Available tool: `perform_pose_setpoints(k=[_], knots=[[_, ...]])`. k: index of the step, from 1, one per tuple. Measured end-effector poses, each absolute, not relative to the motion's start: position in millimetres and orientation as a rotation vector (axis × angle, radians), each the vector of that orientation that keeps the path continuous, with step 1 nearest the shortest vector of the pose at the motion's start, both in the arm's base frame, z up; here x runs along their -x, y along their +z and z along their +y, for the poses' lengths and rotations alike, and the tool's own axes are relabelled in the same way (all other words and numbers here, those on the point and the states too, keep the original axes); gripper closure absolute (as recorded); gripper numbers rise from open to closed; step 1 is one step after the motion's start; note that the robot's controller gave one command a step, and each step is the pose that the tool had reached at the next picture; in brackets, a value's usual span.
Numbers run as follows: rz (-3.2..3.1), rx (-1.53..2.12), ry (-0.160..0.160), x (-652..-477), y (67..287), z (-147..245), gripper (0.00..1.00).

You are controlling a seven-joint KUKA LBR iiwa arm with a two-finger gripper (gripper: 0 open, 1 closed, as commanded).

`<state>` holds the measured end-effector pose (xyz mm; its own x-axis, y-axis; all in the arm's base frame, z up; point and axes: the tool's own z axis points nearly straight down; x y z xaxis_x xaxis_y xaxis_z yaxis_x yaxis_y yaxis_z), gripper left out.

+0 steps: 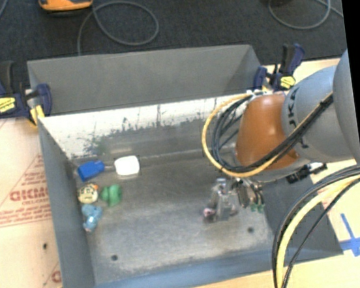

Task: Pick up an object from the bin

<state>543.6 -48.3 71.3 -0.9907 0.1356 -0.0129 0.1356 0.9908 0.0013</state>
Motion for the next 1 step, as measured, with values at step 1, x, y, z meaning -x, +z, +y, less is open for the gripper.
perform_pose_setpoints(k=[1], knots=[[3.12,-0.221,0.001,-544.2,71.2,-49.7,1.0]])
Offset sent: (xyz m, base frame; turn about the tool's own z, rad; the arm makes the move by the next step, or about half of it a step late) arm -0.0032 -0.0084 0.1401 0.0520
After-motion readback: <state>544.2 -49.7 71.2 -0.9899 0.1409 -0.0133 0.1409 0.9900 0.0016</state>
